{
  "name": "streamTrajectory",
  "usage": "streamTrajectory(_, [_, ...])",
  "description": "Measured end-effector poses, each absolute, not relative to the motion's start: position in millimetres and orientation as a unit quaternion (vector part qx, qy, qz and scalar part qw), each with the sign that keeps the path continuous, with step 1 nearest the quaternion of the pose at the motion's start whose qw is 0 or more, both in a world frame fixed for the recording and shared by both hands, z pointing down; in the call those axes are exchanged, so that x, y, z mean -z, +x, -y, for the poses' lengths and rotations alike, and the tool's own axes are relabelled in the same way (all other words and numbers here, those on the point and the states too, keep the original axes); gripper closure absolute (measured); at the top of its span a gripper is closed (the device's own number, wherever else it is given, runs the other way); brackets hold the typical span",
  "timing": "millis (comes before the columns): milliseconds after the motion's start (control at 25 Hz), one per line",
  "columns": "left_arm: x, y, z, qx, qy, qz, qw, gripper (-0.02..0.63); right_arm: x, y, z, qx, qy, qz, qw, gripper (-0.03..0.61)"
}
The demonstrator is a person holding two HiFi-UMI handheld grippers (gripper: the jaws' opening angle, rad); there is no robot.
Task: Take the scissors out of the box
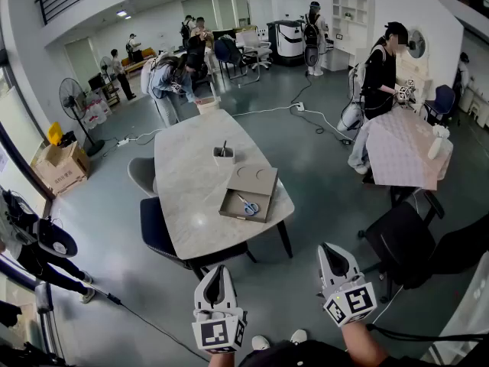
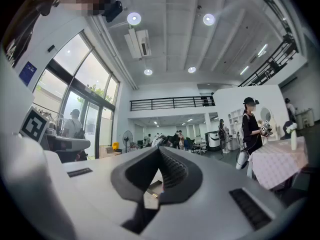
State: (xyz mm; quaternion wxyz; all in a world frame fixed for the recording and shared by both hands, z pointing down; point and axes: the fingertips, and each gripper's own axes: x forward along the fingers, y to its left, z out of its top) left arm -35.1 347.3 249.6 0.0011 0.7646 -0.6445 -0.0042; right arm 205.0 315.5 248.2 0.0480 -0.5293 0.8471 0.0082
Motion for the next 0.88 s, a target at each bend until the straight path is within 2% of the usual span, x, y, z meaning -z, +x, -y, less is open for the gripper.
streamTrajectory(880, [-260, -64, -339, -0.002, 0.782, 0.623, 0.009, 0.597, -254, 165, -317, -0.017, -0.541, -0.840, 0.041, 0.581])
